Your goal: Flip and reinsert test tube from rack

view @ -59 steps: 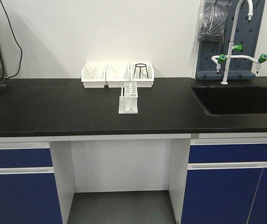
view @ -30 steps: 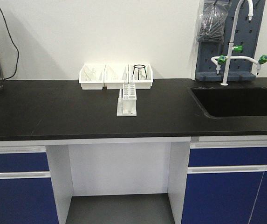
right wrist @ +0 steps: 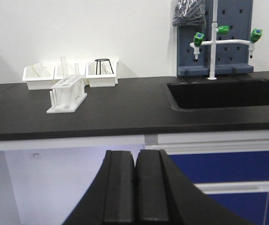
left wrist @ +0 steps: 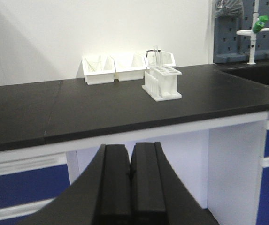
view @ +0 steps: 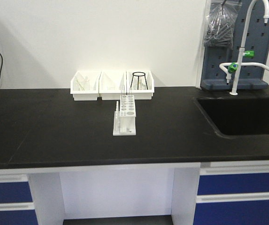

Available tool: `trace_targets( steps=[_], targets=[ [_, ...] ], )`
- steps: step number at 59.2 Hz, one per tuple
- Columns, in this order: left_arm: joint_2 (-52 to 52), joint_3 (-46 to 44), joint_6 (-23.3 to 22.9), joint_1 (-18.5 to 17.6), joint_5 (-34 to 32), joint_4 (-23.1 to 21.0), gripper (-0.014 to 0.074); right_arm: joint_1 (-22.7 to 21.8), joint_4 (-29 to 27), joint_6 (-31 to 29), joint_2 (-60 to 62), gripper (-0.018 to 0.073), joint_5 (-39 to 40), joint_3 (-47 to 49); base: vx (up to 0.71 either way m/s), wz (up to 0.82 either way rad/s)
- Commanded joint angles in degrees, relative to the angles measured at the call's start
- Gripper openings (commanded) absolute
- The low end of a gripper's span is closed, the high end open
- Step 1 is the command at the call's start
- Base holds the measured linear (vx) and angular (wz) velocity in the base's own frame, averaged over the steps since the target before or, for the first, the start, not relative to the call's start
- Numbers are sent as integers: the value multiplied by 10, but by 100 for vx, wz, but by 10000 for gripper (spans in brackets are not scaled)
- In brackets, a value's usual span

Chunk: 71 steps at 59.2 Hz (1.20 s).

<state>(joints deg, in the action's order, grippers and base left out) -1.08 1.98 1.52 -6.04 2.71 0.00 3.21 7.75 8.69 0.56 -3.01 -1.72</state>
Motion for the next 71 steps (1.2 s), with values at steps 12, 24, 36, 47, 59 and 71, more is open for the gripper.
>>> trace_targets(
  steps=[12, 24, 36, 47, 59, 71],
  targets=[
    [-5, -3, -1, 0, -46, 0, -6, -3, 4, -3, 6, -11, 44, -2, 44, 6],
    [-5, -3, -1, 0, -46, 0, -6, -3, 4, -3, 6, -11, 44, -2, 46, 8],
    [-5, -3, -1, 0, -46, 0, -6, -3, 4, -3, 6, -11, 44, -2, 45, 4],
    [-5, -3, -1, 0, -46, 0, -6, -3, 4, -3, 6, -11, 44, -2, 42, 1],
    [-5, -3, -1, 0, -46, 0, -6, -3, 4, -3, 6, -11, 44, -2, 39, -2],
    [-5, -3, -1, 0, -46, 0, -6, -3, 4, -3, 6, -11, 44, -2, 35, -1]
  ],
)
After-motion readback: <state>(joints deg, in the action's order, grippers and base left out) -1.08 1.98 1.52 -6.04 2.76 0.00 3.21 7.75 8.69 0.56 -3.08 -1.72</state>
